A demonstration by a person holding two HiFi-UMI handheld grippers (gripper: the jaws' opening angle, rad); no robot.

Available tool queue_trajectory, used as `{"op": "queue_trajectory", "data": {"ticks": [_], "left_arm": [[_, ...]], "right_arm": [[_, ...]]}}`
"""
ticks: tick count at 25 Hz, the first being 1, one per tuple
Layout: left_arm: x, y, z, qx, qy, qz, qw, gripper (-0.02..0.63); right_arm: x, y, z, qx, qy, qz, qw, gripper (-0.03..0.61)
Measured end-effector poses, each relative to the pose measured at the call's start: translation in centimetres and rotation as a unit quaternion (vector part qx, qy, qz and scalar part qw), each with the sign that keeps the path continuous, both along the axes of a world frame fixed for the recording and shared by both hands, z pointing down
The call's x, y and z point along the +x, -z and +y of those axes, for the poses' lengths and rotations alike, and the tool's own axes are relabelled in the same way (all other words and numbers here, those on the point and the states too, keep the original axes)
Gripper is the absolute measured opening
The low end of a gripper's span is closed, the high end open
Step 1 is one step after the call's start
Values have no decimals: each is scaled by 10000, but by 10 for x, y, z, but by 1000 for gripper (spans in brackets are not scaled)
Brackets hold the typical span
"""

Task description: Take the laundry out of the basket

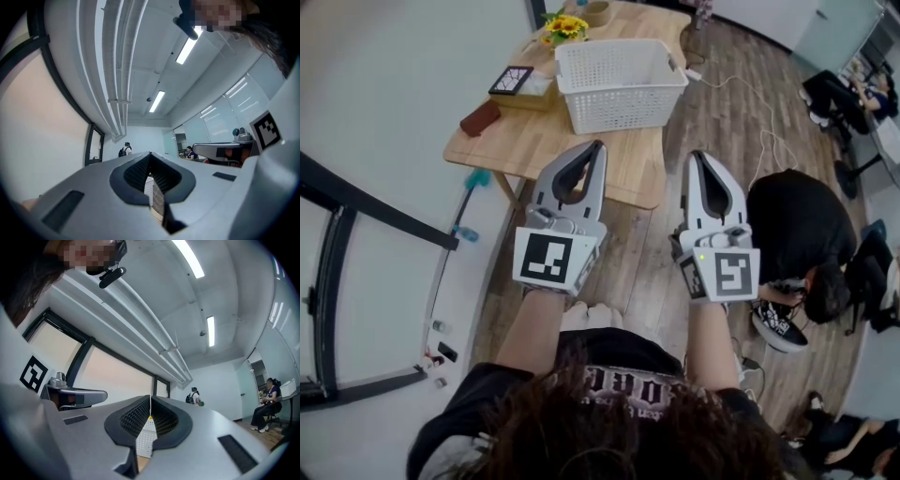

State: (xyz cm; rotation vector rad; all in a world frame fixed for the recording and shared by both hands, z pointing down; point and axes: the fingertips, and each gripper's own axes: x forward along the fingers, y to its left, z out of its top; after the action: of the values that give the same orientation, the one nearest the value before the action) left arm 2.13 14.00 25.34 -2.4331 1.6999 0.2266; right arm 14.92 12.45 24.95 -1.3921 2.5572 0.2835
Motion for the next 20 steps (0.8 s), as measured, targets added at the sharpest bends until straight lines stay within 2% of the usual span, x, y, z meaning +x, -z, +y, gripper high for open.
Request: {"op": "queue_trajectory", "data": {"ticks": [9, 20], "left_arm": [[-12, -10, -2, -103, 107, -42, 9999, 0], [-34, -16, -64, -154, -10, -93, 9998, 0]], "right_arm": [[-8, -11, -6, -59, 195, -25, 9998, 28], [-28, -18, -65, -170, -15, 82, 9998, 28]]}}
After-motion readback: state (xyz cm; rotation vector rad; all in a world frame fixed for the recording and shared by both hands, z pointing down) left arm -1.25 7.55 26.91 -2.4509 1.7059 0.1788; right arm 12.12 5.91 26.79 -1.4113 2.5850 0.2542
